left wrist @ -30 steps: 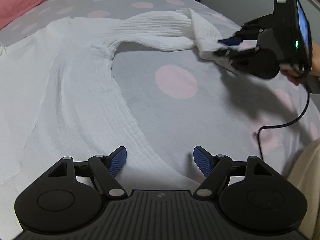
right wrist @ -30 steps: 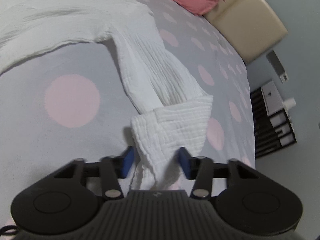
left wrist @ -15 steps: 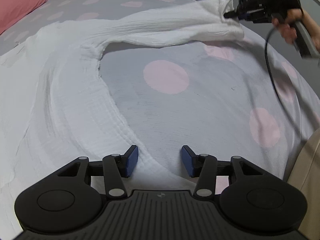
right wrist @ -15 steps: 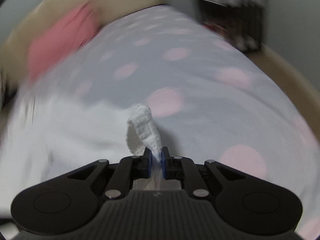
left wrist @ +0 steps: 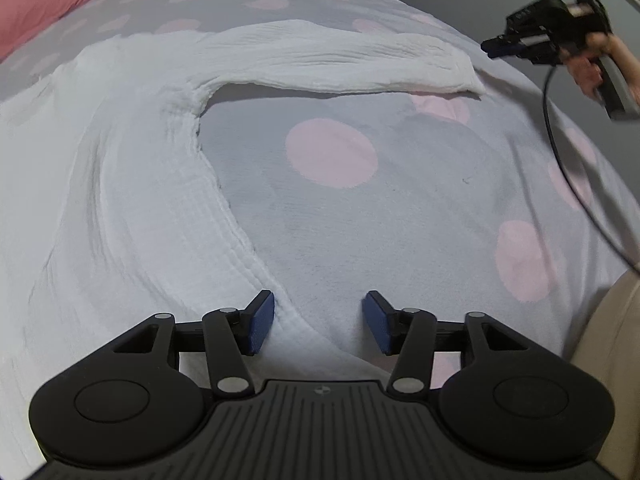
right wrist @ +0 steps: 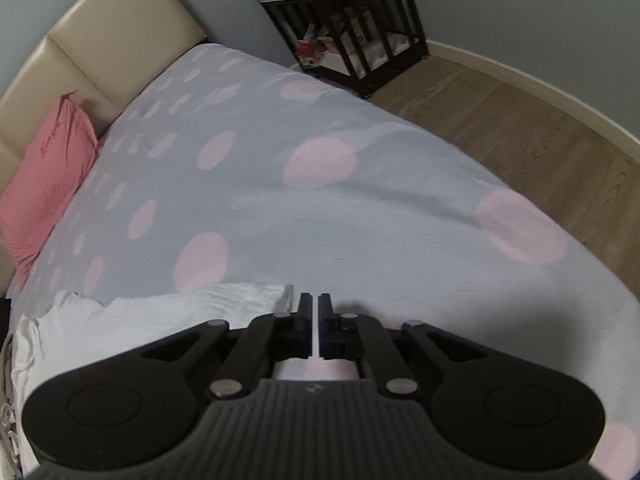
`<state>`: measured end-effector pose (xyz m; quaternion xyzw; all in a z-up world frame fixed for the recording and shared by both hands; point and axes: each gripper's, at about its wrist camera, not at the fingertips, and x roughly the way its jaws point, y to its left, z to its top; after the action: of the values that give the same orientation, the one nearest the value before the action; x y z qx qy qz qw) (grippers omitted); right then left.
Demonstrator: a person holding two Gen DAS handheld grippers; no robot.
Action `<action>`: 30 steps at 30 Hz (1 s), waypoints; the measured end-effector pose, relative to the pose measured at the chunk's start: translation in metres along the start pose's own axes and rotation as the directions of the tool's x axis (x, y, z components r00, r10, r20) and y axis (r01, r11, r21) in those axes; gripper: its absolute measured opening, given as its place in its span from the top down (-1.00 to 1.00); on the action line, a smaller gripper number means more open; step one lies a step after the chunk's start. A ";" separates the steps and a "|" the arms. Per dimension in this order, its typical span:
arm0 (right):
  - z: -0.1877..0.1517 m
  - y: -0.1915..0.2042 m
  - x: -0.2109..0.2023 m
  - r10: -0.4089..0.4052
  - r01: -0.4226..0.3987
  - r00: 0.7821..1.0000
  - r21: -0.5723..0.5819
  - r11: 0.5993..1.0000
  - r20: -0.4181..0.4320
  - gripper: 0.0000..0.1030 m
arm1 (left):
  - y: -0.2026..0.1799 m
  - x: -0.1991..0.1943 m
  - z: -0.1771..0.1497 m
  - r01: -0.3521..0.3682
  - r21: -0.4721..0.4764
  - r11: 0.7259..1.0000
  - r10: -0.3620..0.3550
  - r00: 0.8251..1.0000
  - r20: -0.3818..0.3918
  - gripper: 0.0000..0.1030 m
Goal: Fold clothes
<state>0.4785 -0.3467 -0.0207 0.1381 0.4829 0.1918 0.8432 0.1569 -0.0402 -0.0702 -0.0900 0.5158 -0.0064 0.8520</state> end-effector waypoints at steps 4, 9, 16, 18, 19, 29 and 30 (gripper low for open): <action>-0.022 0.027 -0.024 0.160 -0.165 0.984 -0.058 0.985 -0.071 -0.02 | 0.006 -0.020 -0.008 0.034 -0.032 0.999 -0.034 0.999 0.020 -0.15; -0.075 0.086 -0.051 0.343 -0.383 0.900 -0.111 0.917 -0.268 -0.14 | 0.012 -0.040 -0.038 -0.012 -0.012 1.000 0.013 1.000 0.025 -0.19; -0.160 0.166 -0.003 0.377 -0.476 0.784 -0.090 0.875 -0.493 -0.17 | 0.025 -0.055 -0.082 -0.065 -0.038 0.997 0.065 0.998 -0.002 -0.19; -0.183 0.188 0.014 0.374 -0.492 0.751 -0.083 0.867 -0.545 -0.17 | 0.029 -0.060 -0.094 -0.080 -0.045 0.996 0.080 0.997 -0.010 -0.19; -0.194 0.200 0.023 0.371 -0.499 0.733 -0.080 0.863 -0.570 -0.17 | 0.031 -0.062 -0.101 -0.087 -0.049 0.995 0.087 0.996 -0.014 -0.19; -0.205 0.242 0.076 0.399 -0.472 0.721 0.022 0.882 -0.567 0.00 | 0.050 -0.060 -0.113 -0.082 -0.118 0.990 0.083 0.997 -0.003 -0.19; -0.207 0.245 0.077 0.393 -0.469 0.725 0.012 0.883 -0.566 0.15 | 0.050 -0.059 -0.112 -0.081 -0.120 0.990 0.081 0.997 -0.002 -0.19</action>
<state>0.2878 -0.0844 -0.0796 0.1293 0.6462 0.4454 0.6060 0.0265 -0.0012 -0.0767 -0.1199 0.5173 0.0592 0.8453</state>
